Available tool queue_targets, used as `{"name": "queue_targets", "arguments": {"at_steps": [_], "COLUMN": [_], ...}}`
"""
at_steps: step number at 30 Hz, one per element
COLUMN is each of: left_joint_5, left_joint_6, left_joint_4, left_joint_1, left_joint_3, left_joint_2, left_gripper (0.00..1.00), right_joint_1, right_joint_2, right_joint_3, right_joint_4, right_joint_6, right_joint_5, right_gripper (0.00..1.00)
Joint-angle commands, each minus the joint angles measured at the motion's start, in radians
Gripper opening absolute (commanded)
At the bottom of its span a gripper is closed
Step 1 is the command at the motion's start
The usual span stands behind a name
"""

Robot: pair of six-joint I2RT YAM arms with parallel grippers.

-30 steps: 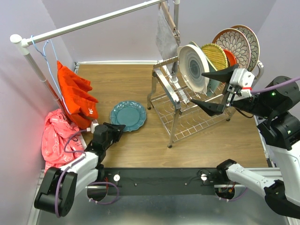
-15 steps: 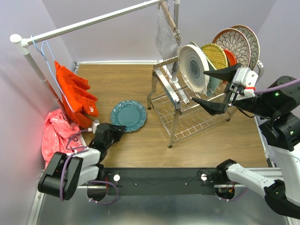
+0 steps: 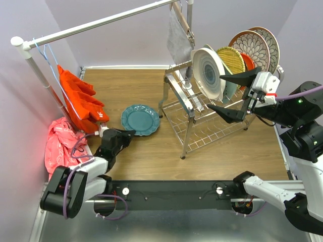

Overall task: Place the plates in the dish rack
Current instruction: Grab a plate with the left arm, then pass the plate from the left arm to the right

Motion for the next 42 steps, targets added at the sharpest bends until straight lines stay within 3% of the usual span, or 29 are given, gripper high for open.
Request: {"name": "queue_targets", "arguments": {"at_steps": [1,6,15,28,42], "left_joint_5": [-0.015,-0.032,0.036,0.114,0.051], "left_joint_6": [0.112,0.122,0.096,0.151,0.16], "left_joint_4": [-0.17,-0.425,-0.67,-0.939,-1.002], "left_joint_1": [-0.001,0.004,0.005,0.005,0.005], "left_joint_3": [0.07,0.122,0.191,0.415,0.677], "left_joint_2": [-0.158,-0.372,-0.598,-0.698,-0.704], "left_gripper": [0.0,0.0,0.0,0.0,0.0], "right_joint_1": [-0.005,-0.005,-0.005,-0.005,-0.005], "right_joint_2": [-0.005,-0.008,-0.005,-0.003,0.04], "right_joint_3": [0.026,0.021,0.018,0.023,0.065], "right_joint_4": [0.01,0.01,0.011,0.011,0.011], "right_joint_6": [0.012,0.009,0.011,0.029,0.045], "right_joint_5": [0.019,0.017,-0.001,0.005,0.014], "right_gripper": [0.98,0.98,0.98,0.98,0.98]}}
